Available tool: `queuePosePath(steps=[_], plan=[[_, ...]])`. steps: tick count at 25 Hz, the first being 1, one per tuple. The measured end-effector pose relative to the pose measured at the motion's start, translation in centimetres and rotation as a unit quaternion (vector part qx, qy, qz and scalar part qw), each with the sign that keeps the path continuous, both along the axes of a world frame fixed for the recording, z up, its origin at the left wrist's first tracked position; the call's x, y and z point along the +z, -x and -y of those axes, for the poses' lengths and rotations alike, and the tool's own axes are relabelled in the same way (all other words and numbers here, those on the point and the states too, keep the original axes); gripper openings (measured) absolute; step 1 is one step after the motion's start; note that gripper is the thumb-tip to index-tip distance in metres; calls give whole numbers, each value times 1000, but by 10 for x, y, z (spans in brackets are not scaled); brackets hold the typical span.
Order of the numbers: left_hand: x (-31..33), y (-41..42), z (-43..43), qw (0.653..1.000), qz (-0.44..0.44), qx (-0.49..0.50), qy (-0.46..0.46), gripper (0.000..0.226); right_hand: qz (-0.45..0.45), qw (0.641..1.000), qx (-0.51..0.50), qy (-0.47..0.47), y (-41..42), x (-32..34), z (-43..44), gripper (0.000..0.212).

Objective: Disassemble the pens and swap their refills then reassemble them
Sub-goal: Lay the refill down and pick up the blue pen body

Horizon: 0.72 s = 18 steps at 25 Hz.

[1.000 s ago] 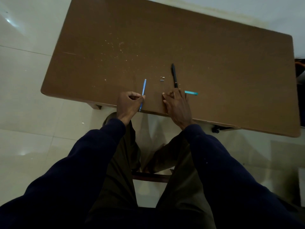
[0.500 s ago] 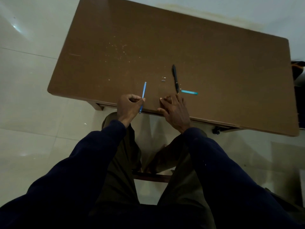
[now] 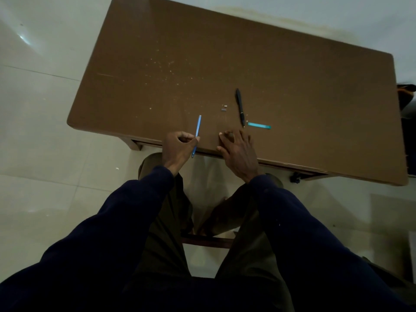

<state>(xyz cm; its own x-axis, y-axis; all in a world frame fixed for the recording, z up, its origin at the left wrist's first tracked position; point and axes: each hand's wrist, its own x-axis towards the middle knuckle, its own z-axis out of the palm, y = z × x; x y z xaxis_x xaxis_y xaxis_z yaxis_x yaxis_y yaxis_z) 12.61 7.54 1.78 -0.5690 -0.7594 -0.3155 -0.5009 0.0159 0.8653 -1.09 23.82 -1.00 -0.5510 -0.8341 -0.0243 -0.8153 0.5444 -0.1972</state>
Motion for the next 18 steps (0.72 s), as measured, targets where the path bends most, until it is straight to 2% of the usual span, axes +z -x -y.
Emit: queuePosePath(steps=[9,18], plan=[[-3,-14,-5,1000,-3,-17,-1,8,19,1000,22,10,-2,-2,-3,52],[-4,-29,-10,1000,11,-8,3,11,41,995,28,83,-18,-9,-5,23]])
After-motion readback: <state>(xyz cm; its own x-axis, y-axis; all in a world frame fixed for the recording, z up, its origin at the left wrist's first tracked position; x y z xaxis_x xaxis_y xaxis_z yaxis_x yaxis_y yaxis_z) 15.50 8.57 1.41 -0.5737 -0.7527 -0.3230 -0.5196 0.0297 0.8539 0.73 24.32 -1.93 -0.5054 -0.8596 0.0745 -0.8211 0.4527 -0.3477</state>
